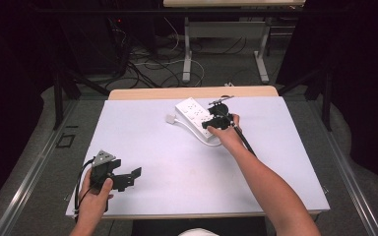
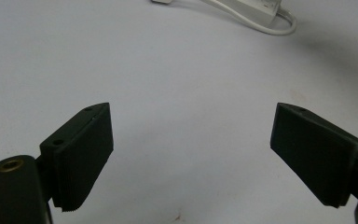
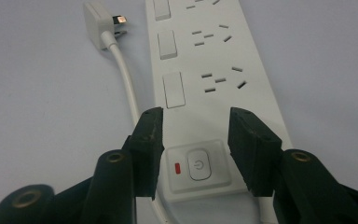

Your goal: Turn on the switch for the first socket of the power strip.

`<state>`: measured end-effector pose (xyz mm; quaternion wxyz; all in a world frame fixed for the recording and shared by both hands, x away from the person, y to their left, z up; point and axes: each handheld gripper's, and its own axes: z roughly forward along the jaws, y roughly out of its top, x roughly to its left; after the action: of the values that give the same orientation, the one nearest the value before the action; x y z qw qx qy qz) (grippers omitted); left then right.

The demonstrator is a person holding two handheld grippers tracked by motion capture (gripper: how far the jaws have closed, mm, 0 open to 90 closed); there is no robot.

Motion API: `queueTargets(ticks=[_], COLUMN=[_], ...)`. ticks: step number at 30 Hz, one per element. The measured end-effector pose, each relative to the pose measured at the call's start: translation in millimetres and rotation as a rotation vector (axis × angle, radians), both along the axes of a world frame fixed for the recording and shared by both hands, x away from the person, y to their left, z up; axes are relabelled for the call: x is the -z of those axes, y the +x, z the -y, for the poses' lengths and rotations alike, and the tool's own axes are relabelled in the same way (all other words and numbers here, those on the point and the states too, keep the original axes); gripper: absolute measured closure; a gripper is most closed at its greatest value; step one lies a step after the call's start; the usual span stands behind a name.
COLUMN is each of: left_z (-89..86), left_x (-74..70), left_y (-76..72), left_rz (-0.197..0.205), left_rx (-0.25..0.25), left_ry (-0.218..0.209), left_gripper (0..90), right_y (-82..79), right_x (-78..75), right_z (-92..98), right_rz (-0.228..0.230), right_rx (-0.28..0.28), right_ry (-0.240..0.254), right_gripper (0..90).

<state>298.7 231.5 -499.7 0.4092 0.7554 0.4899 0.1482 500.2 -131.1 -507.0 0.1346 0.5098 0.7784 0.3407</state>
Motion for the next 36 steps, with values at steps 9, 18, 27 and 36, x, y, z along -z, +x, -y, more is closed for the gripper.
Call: queueTargets(ticks=[9,18,27,36], left_z=[1.7,3.1,3.5,3.3], left_x=[1.0,1.8,1.8,1.1], left_y=[-0.2,-0.4,-0.4,-1.0], left_rz=[0.004,0.010,0.010,0.008], left_rx=[-0.006,-0.016,-0.013,-0.014], left_ry=[-0.005,-0.010,-0.005,-0.010], left_gripper=[13.0,13.1,13.1,13.1], right_y=[-6.6,-18.3,-31.9,-52.9], right_x=[-2.1,-2.7,-4.5,-9.5], right_z=[14.6,32.5,53.2,71.4], right_rz=[0.028,0.046,0.032,0.040], right_rx=[0.013,0.042,0.103,0.072], right_ry=[0.012,0.014,0.019,0.003], right_gripper=[41.4,15.6,10.9,0.0])
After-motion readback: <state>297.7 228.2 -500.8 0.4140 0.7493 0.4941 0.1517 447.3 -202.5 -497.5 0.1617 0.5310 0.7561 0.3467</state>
